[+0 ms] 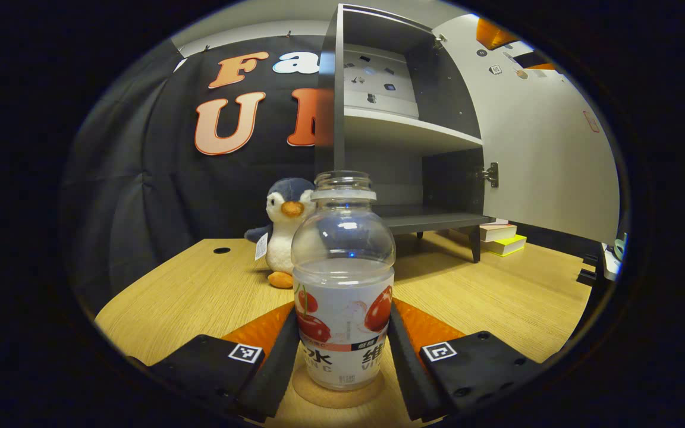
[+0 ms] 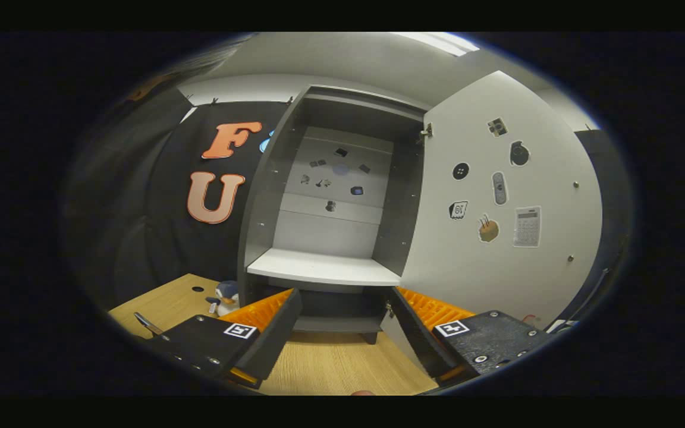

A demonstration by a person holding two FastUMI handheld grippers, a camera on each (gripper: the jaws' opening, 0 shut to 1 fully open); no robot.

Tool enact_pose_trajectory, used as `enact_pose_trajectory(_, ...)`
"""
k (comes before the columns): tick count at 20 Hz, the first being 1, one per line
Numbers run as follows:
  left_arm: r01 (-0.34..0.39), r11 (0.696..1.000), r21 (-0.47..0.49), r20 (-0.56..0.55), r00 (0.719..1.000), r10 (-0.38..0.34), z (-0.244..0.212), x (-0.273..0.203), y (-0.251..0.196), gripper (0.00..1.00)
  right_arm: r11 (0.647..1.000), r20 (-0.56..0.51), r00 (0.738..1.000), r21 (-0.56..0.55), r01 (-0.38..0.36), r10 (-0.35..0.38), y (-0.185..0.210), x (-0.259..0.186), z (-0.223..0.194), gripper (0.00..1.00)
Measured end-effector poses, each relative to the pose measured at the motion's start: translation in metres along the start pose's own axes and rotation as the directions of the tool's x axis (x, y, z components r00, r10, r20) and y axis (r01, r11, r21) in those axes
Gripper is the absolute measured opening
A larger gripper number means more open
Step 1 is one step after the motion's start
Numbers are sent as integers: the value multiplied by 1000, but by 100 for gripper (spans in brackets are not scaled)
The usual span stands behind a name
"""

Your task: Open the cabinet door with the right hand, grasp the bottle in the cabinet with the left hand and place it on the coaster, then close the cabinet door with the right hand.

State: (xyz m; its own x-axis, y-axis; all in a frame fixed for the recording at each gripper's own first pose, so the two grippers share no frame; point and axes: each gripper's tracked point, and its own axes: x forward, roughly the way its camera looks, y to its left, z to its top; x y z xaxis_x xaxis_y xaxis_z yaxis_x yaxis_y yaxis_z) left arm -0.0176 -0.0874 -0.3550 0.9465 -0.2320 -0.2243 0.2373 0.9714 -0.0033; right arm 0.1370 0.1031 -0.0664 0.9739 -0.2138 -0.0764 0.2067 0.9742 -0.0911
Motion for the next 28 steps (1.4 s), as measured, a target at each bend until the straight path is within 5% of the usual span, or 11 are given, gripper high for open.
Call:
enact_pose_trajectory(22, 7, 1000, -1, -88, 996, -7, -6, -2, -2, 86, 1000, -29, 1000, 5, -2, 2, -16, -7, -8, 94)
enact_pose_trajectory(28, 20, 999, 34, -47, 999, -18, 16, 1, -6, 97, 1000, -26, 1000, 12, -17, 17, -13, -11, -7, 94)
